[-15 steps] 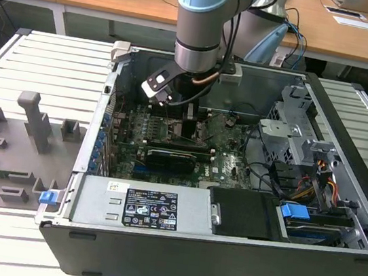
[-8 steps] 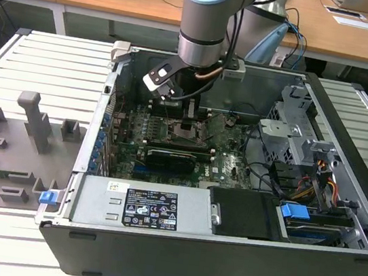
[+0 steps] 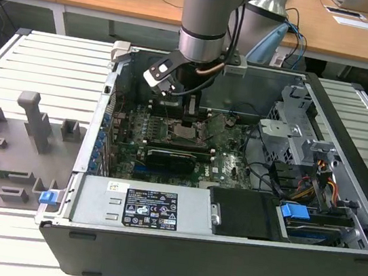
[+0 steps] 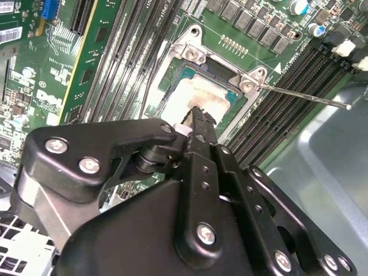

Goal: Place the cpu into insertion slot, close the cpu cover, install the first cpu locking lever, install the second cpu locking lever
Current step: 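Place the cpu into insertion slot, then close the cpu cover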

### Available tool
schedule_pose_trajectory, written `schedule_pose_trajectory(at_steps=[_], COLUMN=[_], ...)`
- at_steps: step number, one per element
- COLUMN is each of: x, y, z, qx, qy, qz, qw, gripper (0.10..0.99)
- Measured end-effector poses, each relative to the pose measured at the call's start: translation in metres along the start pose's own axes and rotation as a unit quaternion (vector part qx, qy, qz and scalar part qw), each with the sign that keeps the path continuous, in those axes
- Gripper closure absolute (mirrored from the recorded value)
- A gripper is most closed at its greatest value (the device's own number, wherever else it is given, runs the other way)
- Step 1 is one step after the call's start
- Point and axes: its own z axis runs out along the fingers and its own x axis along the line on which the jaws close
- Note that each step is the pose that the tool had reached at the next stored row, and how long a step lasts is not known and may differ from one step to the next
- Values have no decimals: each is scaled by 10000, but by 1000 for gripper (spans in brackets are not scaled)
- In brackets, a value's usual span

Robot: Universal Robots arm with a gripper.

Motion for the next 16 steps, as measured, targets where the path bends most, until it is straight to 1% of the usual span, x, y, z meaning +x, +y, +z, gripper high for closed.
schedule_pose_trajectory(at_steps=[11, 13, 16], x=[1, 1, 2], y=[3, 5, 5], z=[-74, -103, -126], qx=[1, 2, 2], qy=[-1, 0, 13], qz=[0, 0, 1], qw=[10000, 10000, 10000], gripper=[980, 980, 980])
